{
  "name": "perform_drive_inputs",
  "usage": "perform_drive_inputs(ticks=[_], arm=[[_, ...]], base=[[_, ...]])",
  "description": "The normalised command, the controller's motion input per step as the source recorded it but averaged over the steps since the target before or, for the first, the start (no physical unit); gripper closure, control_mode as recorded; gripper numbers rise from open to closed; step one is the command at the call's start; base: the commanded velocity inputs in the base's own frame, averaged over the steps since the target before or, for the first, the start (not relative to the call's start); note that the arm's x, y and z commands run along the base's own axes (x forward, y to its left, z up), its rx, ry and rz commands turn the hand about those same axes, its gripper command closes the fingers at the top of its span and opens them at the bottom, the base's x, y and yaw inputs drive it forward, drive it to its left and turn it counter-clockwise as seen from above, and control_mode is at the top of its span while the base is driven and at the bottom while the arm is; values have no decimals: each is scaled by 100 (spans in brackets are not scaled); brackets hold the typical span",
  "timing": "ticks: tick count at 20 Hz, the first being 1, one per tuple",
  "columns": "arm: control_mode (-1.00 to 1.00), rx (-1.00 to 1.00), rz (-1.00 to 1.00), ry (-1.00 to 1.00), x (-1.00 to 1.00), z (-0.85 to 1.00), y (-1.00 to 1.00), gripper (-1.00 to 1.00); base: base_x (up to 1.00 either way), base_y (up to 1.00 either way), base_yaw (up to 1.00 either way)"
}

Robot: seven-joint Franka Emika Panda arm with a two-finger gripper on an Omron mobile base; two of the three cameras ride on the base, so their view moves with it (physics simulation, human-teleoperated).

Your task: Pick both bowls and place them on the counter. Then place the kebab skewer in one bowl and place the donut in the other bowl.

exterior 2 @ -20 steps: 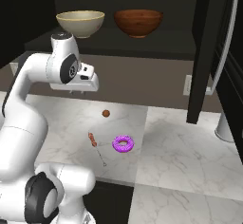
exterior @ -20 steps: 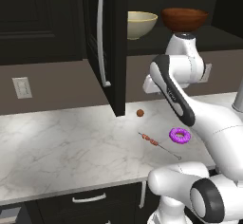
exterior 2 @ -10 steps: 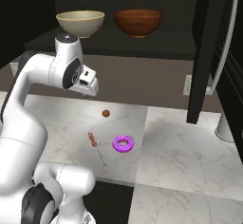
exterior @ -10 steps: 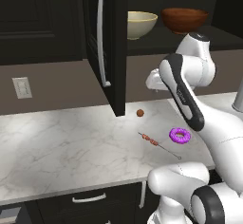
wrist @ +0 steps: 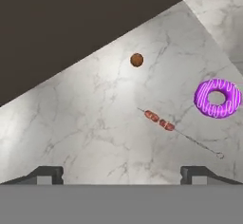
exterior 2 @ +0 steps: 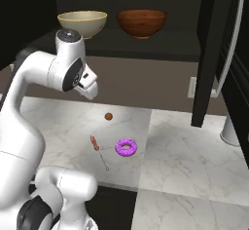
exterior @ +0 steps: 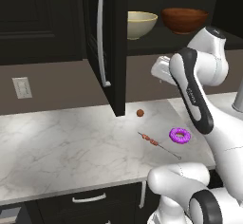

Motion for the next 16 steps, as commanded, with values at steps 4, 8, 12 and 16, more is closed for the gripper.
perform_drive_inputs(ticks=[4,8,12,16], arm=[[-100,11,-34,-2,-13,42,-1,-100],[-100,18,-28,-1,-6,39,-1,-100],[-100,17,-24,0,0,38,0,-100],[-100,15,-13,-10,0,37,0,-100]], base=[[0,0,0],[0,0,0],[0,0,0],[0,0,0]])
